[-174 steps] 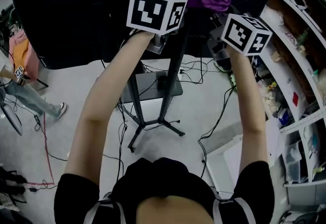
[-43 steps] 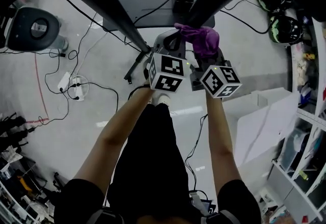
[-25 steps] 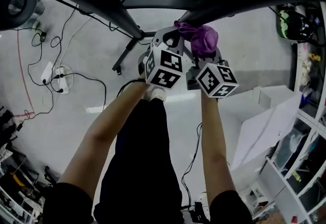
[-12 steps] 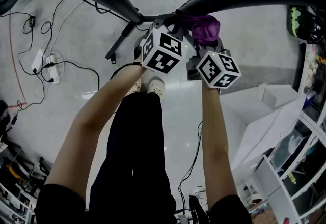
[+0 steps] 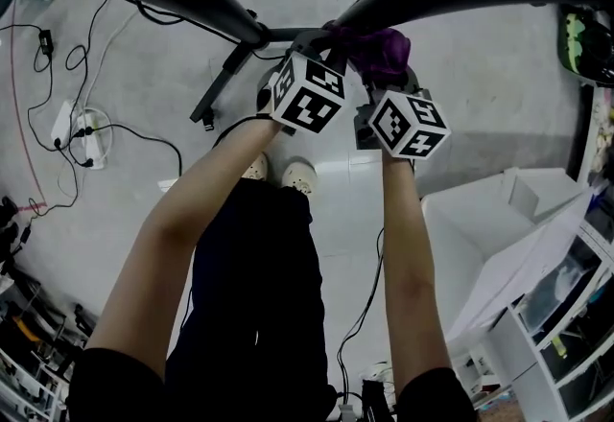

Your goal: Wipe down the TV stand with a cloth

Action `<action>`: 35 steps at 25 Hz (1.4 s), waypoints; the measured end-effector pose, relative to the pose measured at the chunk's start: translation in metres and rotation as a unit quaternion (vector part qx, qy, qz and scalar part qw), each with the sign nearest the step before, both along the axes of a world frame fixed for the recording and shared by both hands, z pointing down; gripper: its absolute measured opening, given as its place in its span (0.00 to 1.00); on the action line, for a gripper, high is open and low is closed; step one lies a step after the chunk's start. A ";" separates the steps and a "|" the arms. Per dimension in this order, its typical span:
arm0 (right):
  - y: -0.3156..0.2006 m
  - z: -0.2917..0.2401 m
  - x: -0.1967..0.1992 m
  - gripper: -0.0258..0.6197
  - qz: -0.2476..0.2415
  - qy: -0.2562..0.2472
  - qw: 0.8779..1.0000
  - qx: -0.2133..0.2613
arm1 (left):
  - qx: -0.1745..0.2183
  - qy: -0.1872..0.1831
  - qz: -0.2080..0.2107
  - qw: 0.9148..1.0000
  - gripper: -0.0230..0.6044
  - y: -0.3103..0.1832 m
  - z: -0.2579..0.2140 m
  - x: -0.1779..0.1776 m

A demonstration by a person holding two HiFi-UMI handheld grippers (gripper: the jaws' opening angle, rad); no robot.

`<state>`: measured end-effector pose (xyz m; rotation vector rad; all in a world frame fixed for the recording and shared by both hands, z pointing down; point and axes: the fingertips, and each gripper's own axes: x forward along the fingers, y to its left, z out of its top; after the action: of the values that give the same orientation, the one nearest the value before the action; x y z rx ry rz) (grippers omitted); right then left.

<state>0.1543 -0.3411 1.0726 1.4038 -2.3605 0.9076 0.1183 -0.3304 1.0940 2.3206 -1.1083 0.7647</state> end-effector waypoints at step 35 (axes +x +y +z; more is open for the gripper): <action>0.102 -0.254 -0.061 0.14 -0.047 0.010 0.998 0.029 | -0.042 0.096 -0.032 0.994 0.05 0.104 -0.256 -0.048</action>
<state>0.0934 -0.2389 0.8183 1.3050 -2.4326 0.8023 0.0699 -0.2261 0.8380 2.2233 -1.0403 0.5399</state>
